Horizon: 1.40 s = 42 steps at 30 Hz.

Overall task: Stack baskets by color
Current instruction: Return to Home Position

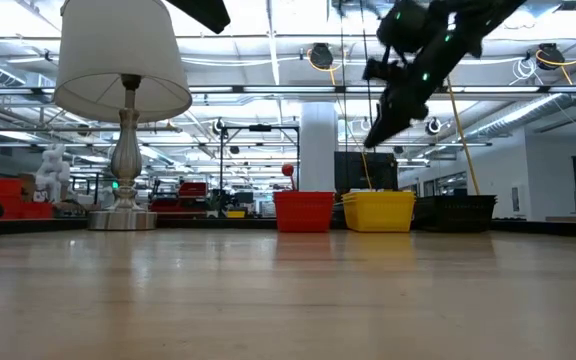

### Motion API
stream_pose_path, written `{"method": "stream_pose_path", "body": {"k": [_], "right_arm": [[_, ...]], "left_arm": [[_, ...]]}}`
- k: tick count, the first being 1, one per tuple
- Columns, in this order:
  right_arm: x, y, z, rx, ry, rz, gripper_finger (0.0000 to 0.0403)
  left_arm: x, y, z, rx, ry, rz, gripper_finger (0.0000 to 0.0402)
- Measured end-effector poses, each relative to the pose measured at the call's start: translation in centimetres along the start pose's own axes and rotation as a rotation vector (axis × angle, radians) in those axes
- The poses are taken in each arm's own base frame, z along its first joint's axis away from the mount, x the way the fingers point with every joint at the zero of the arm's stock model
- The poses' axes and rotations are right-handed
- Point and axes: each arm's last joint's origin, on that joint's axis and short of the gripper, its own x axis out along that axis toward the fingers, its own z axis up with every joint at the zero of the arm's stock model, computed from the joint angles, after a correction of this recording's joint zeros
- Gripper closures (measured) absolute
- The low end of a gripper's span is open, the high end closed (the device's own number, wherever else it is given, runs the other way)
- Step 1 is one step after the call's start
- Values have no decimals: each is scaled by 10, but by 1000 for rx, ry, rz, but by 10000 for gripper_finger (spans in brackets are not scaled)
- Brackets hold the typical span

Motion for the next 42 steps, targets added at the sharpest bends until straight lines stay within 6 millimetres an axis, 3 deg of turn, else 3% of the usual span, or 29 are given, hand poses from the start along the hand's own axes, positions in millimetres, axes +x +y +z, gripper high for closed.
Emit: {"method": "stream_pose_path", "body": {"k": [12, 16, 20, 26, 33, 37, 42], "right_arm": [[-77, 58, 26, 59, -285, 182, 292], [-101, 75, 27, 32, -371, 254, 320], [-116, 88, 20, 3, -428, 263, 352], [-119, 102, -3, -38, -540, 261, 397], [-116, 103, -30, -88, -595, 239, 399], [-115, 103, -38, -101, -636, 228, 402], [-110, 106, -49, -151, -731, 217, 402]], "left_arm": [[0, -3, 8, 51, -81, 2, 183], [11, -10, 5, 97, -136, -12, 186], [17, -5, 1, 96, -205, -36, 217], [18, 11, -9, 63, -357, -172, 300], [14, 30, -38, 20, -527, -247, 371], [10, 41, -57, 6, -604, -276, 396], [8, 49, -82, 15, -691, -331, 387]]}}
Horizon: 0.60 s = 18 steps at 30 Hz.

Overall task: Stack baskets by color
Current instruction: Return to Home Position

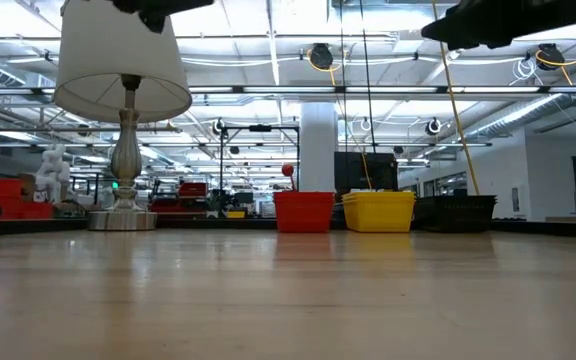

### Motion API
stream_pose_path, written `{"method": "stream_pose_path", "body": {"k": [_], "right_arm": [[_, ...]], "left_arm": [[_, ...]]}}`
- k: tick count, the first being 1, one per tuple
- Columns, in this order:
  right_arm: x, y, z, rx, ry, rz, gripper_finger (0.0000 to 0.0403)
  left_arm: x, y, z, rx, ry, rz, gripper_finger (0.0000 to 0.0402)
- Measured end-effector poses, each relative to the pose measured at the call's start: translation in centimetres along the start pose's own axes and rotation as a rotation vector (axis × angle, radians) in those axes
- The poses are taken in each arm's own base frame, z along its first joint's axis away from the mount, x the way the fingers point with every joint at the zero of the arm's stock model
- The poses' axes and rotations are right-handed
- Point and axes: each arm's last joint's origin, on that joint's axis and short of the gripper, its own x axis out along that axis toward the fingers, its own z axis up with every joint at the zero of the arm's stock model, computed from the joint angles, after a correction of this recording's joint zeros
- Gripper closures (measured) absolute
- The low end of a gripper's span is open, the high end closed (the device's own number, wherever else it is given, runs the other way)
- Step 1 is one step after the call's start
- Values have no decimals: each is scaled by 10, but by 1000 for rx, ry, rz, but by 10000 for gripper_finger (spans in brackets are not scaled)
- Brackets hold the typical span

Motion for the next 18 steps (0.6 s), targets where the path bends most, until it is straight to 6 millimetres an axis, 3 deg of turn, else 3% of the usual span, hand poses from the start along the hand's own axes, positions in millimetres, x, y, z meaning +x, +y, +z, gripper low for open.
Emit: {"method": "stream_pose_path", "body": {"k": [10, 18], "right_arm": [[-2, 3, -23, -78, -41, -47, 402], [-8, 2, -64, -76, 3, -131, 403]], "left_arm": [[-28, 7, -42, 6, -96, -4, 398], [-34, 15, -61, -9, -67, 38, 372]]}}
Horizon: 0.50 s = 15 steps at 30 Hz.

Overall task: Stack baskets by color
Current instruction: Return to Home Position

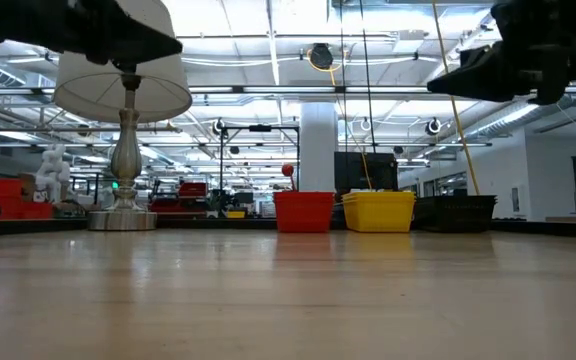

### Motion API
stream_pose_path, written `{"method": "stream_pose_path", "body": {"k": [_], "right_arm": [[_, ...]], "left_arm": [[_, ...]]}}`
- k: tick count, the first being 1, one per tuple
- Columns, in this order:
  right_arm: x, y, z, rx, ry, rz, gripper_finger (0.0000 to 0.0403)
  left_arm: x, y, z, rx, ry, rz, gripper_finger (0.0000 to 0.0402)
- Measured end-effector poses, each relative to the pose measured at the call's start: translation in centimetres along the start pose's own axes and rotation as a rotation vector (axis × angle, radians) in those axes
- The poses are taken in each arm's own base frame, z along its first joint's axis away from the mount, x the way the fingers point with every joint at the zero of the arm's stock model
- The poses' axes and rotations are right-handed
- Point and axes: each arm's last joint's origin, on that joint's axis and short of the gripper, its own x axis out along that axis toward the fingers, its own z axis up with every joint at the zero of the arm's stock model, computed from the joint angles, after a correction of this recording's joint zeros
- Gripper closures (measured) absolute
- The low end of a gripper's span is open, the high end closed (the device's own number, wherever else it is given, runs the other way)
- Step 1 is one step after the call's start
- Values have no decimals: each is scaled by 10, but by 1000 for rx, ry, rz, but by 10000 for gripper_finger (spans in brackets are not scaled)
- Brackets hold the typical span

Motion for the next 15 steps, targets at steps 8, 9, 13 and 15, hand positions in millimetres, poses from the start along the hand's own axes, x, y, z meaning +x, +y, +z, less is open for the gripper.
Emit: {"method": "stream_pose_path", "body": {"k": [8, 9, 13, 15], "right_arm": [[-3, 1, -15, -61, -28, -53, 403], [-3, 2, -17, -64, -30, -56, 403], [-3, 7, -24, -96, -44, 8, 403], [-3, 9, -25, -109, -57, 48, 403]], "left_arm": [[1, 1, -6, 52, 54, 3, 371], [1, 1, -6, 43, 59, 5, 371], [1, 1, -9, 23, 88, 2, 371], [1, 1, -9, 22, 89, 2, 371]]}}
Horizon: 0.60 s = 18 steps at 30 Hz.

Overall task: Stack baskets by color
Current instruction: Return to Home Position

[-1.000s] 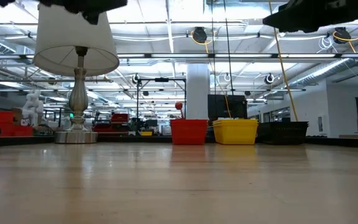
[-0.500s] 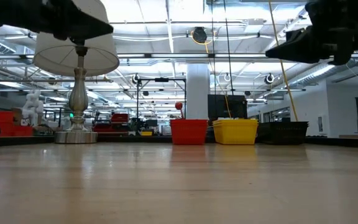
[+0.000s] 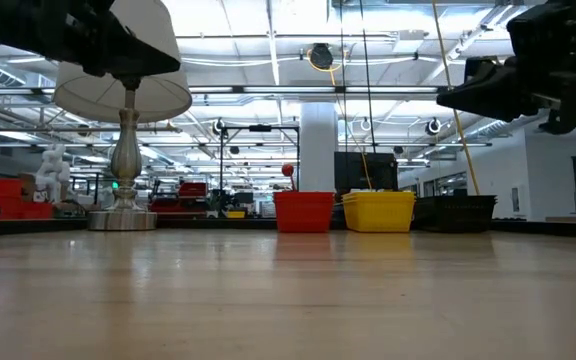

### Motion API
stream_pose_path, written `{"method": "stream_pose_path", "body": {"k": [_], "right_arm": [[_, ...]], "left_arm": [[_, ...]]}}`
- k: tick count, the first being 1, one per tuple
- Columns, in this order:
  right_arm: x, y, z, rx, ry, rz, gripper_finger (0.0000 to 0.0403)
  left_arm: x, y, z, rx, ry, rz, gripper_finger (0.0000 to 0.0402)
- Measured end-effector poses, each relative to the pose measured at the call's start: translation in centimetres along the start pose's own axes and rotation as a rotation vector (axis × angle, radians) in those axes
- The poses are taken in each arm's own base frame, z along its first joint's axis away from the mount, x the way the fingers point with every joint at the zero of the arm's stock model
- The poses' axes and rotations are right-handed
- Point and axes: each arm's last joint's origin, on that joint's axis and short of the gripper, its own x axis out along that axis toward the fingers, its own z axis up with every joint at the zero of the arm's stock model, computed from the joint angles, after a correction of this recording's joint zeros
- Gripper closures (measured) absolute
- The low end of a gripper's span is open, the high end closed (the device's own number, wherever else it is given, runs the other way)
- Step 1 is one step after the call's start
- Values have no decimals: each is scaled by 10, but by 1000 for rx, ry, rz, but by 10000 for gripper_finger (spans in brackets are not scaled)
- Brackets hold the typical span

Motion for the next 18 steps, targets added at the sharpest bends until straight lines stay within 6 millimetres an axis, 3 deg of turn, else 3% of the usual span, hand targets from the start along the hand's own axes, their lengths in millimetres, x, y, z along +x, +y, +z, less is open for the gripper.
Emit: {"method": "stream_pose_path", "body": {"k": [18], "right_arm": [[-7, -4, 5, 108, -74, -5, 403]], "left_arm": [[0, 0, 0, -19, -1, 0, 371]]}}
